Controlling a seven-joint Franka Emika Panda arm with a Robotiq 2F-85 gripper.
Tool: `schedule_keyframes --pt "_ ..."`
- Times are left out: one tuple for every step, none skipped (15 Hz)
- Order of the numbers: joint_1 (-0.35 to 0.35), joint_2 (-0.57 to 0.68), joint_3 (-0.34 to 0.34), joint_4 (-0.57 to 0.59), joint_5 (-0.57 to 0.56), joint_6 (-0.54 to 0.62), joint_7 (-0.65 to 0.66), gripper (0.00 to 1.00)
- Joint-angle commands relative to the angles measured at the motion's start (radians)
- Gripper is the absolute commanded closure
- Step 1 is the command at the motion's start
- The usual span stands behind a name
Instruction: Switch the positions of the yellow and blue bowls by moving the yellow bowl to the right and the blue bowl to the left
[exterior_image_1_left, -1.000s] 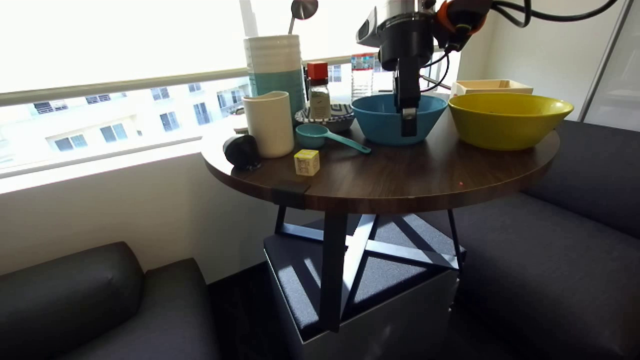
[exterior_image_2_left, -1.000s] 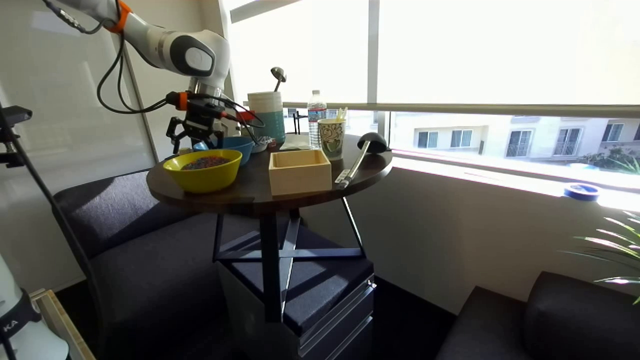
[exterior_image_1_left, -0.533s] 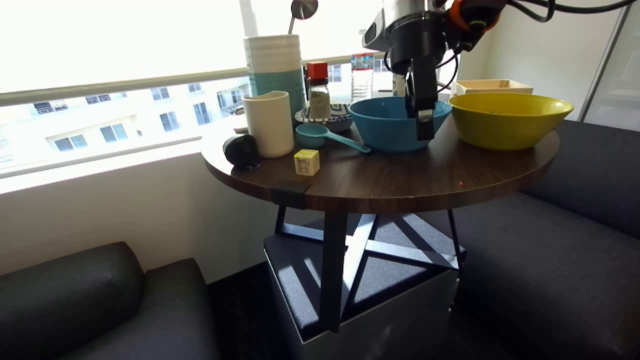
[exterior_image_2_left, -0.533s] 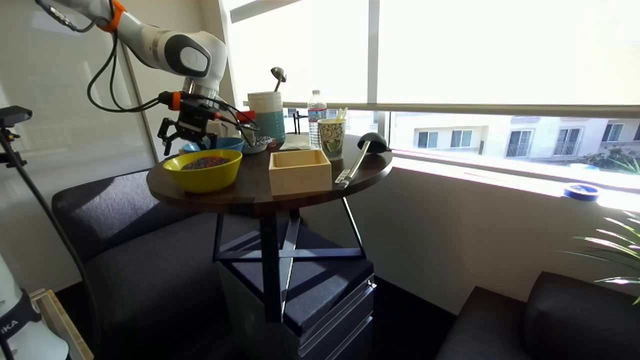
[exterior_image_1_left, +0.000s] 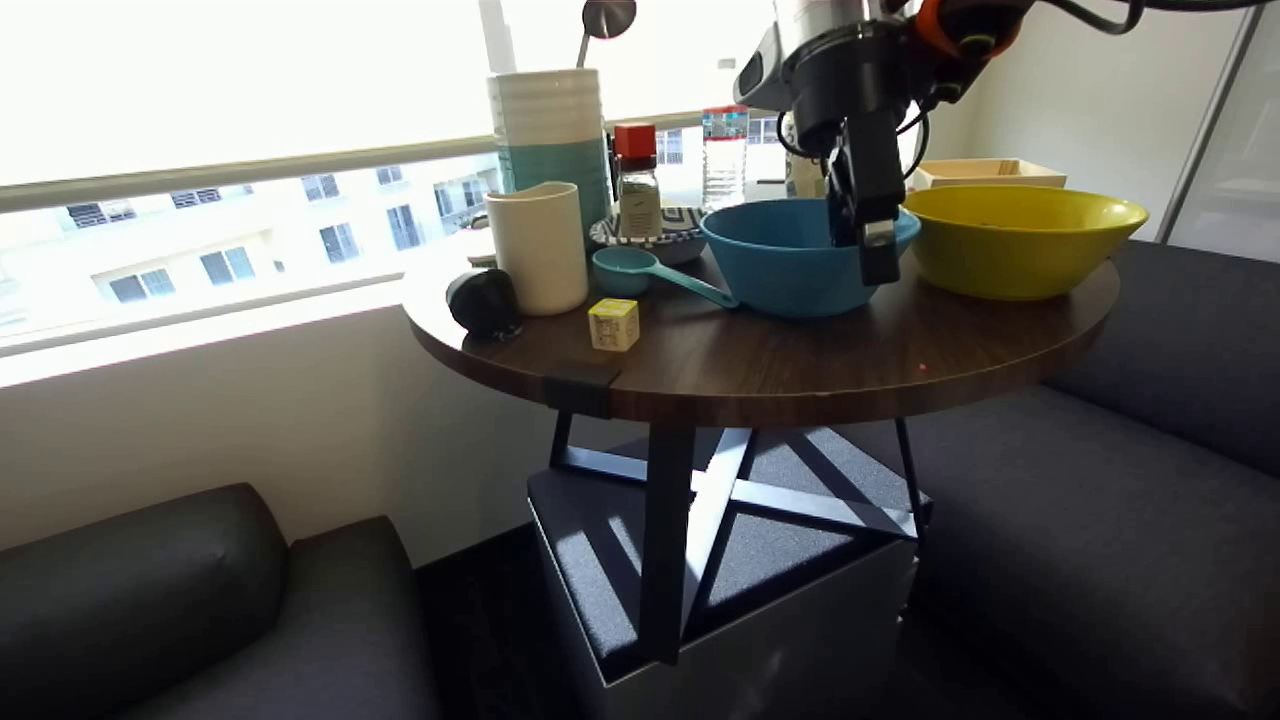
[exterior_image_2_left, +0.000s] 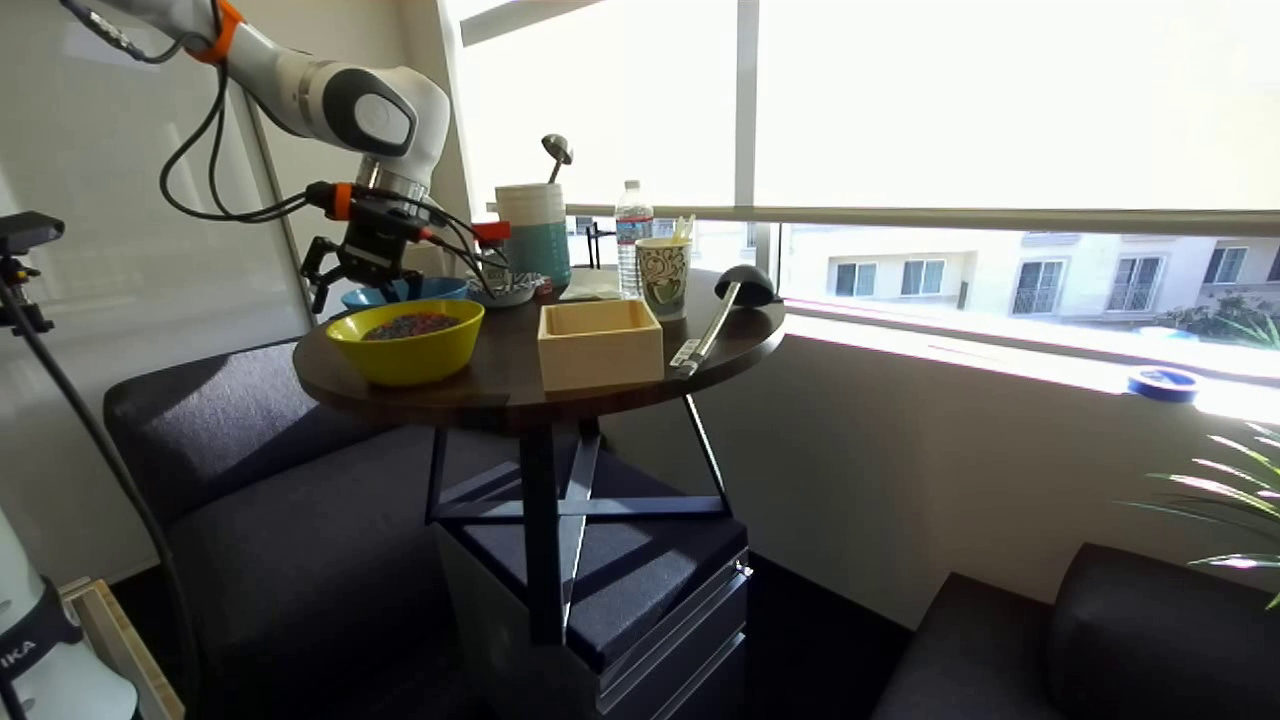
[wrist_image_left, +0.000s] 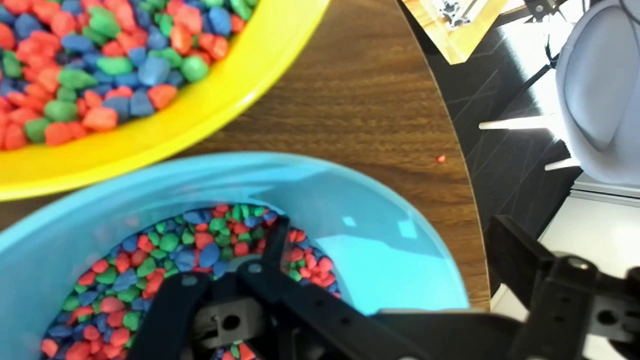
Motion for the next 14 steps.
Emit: schedule_keyframes --pt "0.008 -0.043 -0.003 -0.043 -0.008 -0.036 0.01 0.0" --pt "0.008 -0.047 -0.003 -0.048 -0.007 -0.042 0.012 0.0" --pt "0.008 -0.051 -0.004 -0.052 -0.009 -0.047 0.014 0.0" --pt "0.008 -0.057 -0.004 -0.056 -0.015 -0.047 0.019 0.0" --pt "0.008 -0.072 -0.005 -0.062 -0.025 -0.031 0.026 0.0" --pt "0.008 -0.085 -0.004 -0.061 -0.039 -0.01 0.035 0.0" --pt "0.008 -0.103 -0.006 -0.062 -0.051 0.006 0.052 0.0" --pt "0.008 -0.122 -0.007 -0.065 -0.07 0.029 0.061 0.0" --pt "0.009 -0.138 -0.007 -0.066 -0.091 0.049 0.073 0.0" --pt "0.01 -0.159 -0.007 -0.069 -0.112 0.073 0.083 0.0" --pt "0.011 -0.178 -0.007 -0.07 -0.131 0.096 0.096 0.0" --pt "0.013 -0.196 -0.007 -0.07 -0.157 0.115 0.107 0.0" --pt "0.013 -0.212 -0.008 -0.072 -0.177 0.127 0.115 0.0" --pt "0.013 -0.23 -0.007 -0.079 -0.226 0.13 0.118 0.0"
